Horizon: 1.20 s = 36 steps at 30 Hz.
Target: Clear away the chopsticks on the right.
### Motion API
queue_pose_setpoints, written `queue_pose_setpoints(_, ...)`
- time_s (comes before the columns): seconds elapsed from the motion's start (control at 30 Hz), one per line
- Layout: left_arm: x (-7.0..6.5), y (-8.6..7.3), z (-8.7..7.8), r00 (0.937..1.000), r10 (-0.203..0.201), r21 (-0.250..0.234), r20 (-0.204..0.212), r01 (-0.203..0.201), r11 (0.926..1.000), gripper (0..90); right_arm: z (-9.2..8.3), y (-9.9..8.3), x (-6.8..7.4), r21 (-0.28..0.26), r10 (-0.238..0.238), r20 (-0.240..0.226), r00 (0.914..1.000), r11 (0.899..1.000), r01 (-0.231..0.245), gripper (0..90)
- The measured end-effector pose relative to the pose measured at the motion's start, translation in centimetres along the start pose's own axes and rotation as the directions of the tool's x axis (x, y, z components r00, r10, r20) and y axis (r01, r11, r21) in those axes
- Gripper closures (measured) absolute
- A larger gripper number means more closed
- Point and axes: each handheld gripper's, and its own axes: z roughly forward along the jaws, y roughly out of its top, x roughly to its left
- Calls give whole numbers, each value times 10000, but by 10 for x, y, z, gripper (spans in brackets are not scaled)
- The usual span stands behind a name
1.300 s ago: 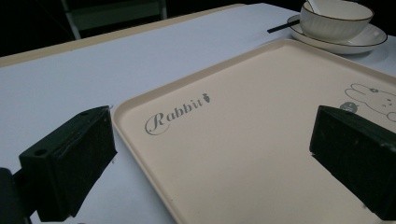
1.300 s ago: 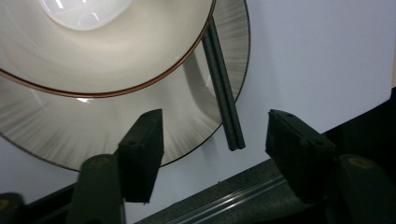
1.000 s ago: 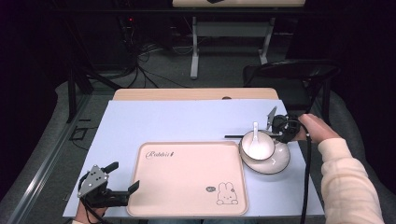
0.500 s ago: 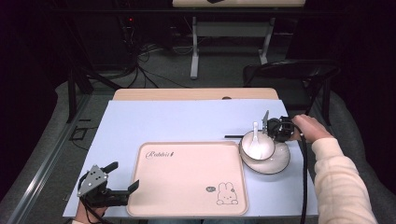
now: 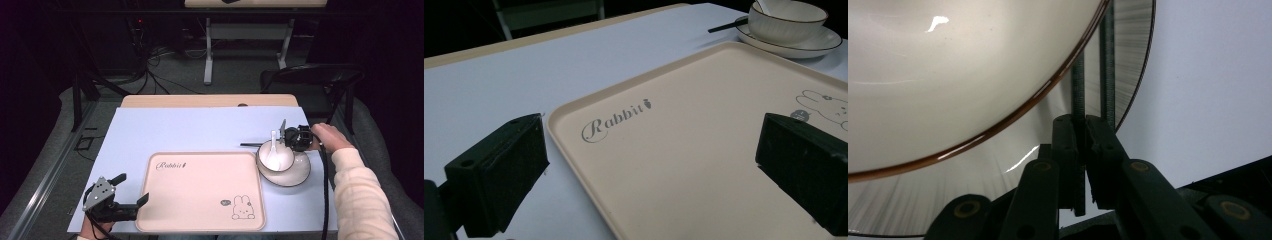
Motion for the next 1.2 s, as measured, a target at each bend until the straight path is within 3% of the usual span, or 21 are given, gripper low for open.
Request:
queue_pose_setpoints(0.17, -1, 0, 0, 10000, 15, 41, -35, -15, 10000, 1, 0, -1, 0, -176, 36, -88, 10000, 9998, -38, 847)
queue_pose_setpoints(0.27, -1, 0, 0, 10000, 44, 6, -10, -44, 10000, 1, -3, -1, -1, -292, -176, 54, 9998, 9994, 177, 851)
queue_pose_setpoints(0.67, -1, 0, 1, 10000, 37, 56, -4, -37, 10000, 1, -16, -15, -7, -751, 703, 429, 9966, 9949, -669, 853)
queue_pose_setpoints(0.73, -1, 1, 1, 10000, 42, 47, -4, -42, 10000, 1, -16, -18, -7, -856, 1098, 307, 9935, 9906, -1068, 853)
queue_pose_setpoints(0.93, -1, 1, 1, 10000, 51, 72, -23, -51, 10000, 1, -21, -24, -12, -723, 1650, 233, 9860, 9840, -1629, 853)
queue_pose_setpoints(1.0, -1, 1, 1, 10000, 80, 81, -7, -80, 9999, 1, -32, -24, -18, -806, 1896, 334, 9813, 9792, -1864, 853)
queue_pose_setpoints(1.13, -1, 1, 1, 10000, 86, 49, -16, -86, 10000, 1, -43, -20, -22, -413, 2019, 555, 9778, 9790, -1998, 851)
queue_pose_setpoints(1.2, -1, 0, 1, 10000, 79, 45, -21, -79, 10000, 1, -47, -19, -23, -375, 2378, 656, 9691, 9711, -2357, 851)
